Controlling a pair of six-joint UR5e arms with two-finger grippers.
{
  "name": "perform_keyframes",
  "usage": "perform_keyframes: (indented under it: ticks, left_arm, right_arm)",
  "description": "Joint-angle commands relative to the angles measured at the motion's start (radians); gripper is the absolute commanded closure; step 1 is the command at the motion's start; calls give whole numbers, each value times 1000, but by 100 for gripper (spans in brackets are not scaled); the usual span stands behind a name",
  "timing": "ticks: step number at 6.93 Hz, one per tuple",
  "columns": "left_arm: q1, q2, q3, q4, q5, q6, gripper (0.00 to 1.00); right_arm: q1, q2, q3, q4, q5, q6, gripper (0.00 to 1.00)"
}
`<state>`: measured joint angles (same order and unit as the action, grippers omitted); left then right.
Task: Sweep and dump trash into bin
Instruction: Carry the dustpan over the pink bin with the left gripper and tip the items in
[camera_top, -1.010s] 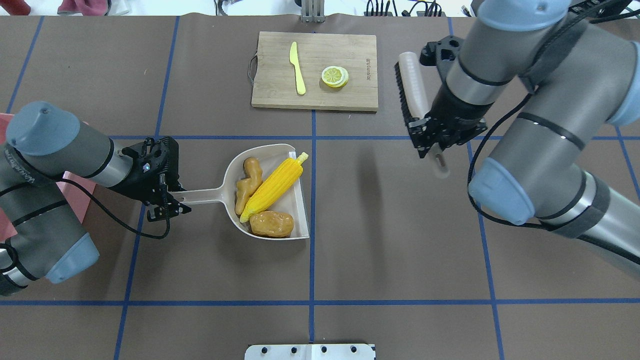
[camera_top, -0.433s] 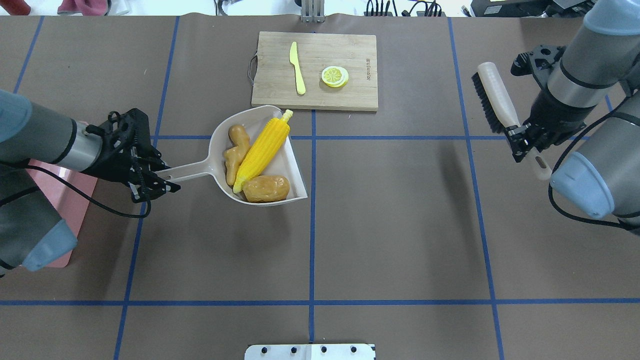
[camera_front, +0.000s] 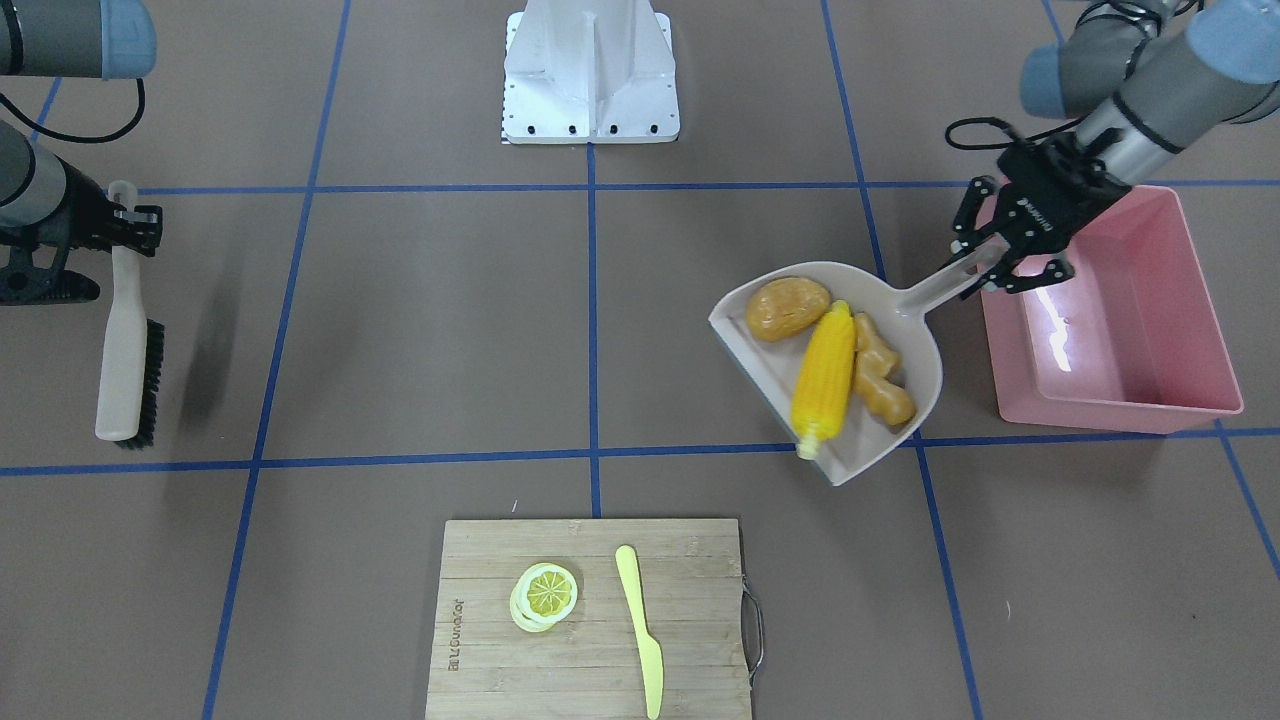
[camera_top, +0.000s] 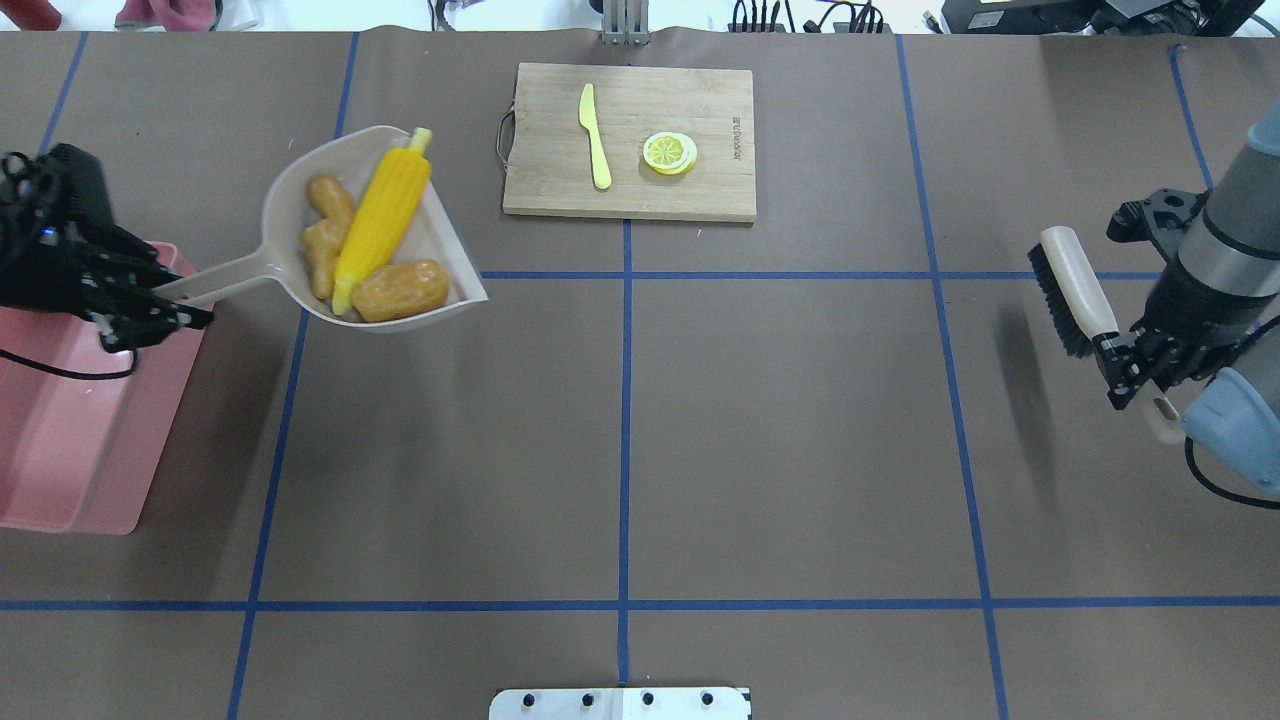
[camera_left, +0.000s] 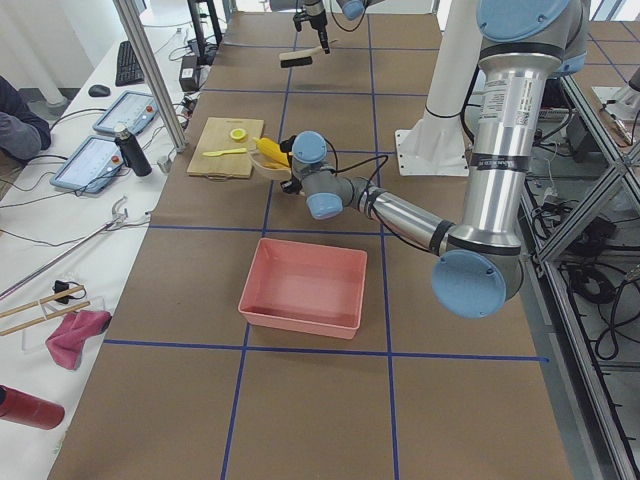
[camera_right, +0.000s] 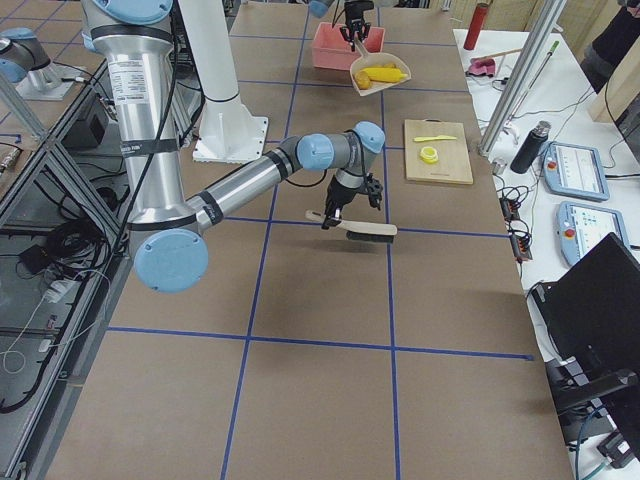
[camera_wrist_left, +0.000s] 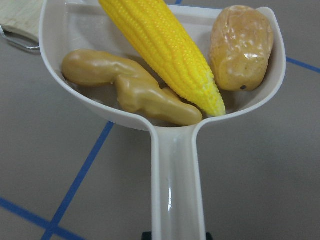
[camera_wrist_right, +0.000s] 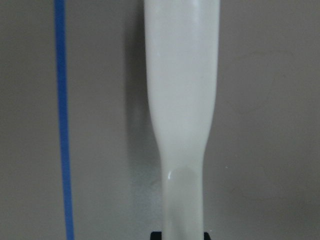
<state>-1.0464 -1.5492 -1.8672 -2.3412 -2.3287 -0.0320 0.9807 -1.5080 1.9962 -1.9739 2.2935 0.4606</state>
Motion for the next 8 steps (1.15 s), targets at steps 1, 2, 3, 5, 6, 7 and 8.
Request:
perform_keyframes:
  ticks: [1,2,3,5,6,7,8]
  left_arm:
    - [-252,234,-70,-1,-142,9,100]
    - [-342,317,-78,-3,-188,12,100]
    - [-395,415,-102,0,-202,44,100]
    - [-423,535,-122,89,-152,197,100]
    - [-437,544,-168,264,-132,313,100]
    - [-496,541,-199,456,-130,474,100]
    - [-517,534,-232,611,-112,586,100]
  right_arm:
    - [0,-163,3,175,-14,9,100]
    - [-2,-170,-41,240,-55,10,100]
    - [-2,-170,-83,295,-57,27,100]
    - [-10,-153,-126,319,-66,81,100]
    - [-11,-143,-145,319,-62,82,100]
    - [-13,-138,-157,319,-57,84,100]
    - [-16,-139,-158,317,-30,84,100]
